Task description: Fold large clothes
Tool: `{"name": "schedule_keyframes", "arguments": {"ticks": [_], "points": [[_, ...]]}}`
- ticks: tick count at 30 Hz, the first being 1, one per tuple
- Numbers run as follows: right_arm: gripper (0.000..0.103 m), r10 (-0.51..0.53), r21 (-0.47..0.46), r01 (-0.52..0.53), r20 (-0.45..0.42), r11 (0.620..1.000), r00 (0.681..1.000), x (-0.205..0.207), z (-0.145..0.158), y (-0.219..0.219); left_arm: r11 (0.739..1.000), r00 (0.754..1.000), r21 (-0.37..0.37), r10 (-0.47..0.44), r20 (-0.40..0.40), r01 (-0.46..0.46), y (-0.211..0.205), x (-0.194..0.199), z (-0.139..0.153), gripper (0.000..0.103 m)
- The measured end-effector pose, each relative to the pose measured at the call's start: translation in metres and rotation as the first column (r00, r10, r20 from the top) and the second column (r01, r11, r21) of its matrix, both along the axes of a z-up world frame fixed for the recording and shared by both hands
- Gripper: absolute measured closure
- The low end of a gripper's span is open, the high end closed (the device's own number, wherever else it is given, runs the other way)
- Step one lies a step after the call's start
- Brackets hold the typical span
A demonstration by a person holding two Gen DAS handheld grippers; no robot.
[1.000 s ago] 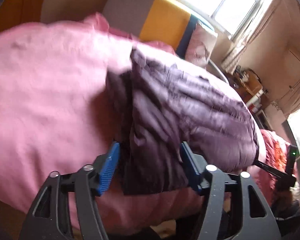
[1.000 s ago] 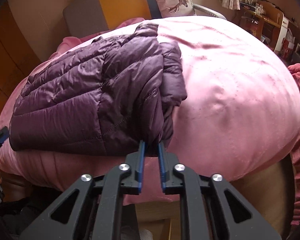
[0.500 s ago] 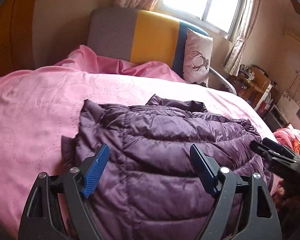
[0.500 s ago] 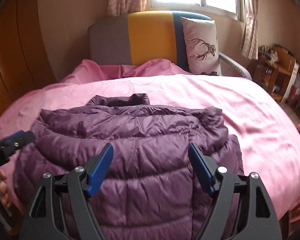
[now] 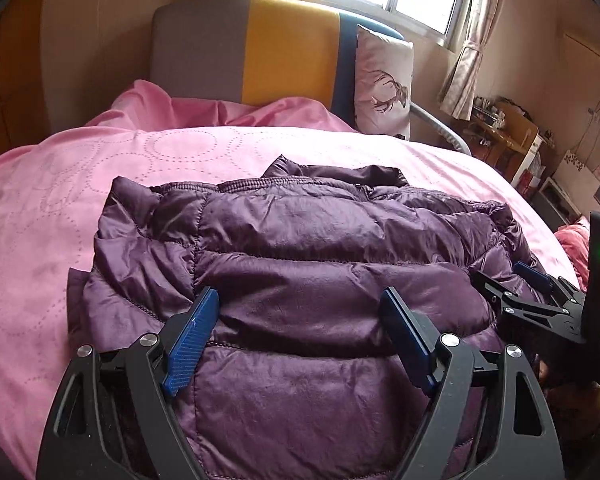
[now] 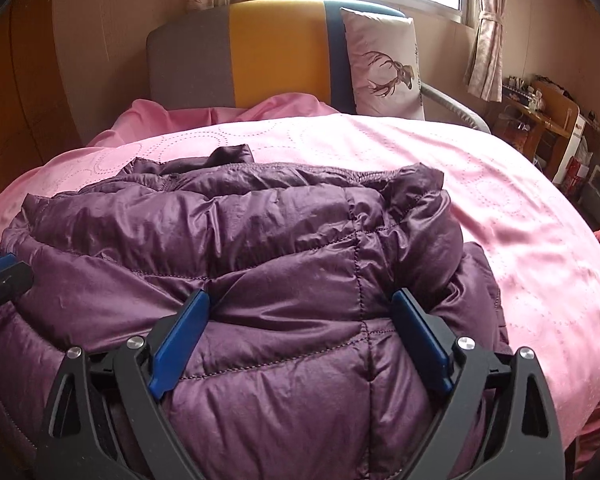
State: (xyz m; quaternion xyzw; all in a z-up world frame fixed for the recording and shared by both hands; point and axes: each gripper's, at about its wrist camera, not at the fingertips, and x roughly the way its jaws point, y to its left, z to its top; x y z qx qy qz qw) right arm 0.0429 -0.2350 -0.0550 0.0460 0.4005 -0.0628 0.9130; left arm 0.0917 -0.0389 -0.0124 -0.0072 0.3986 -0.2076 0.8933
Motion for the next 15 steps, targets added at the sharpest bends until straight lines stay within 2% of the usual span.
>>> {"name": "schedule_keyframes", "arguments": {"ticks": [10, 15], "points": [[0.011, -0.004, 0.026, 0.004, 0.009, 1.000, 1.000, 0.004, -0.015, -0.007, 1.000, 1.000, 0.016, 0.006, -0.018, -0.005, -0.009, 0.007, -0.025, 0.015], [0.011, -0.001, 0.050, 0.002, -0.023, 0.999, 1.000, 0.001, 0.003, -0.014, 0.998, 1.000, 0.061, 0.007, 0.008, -0.007, -0.015, 0.005, -0.035, 0.015]]}}
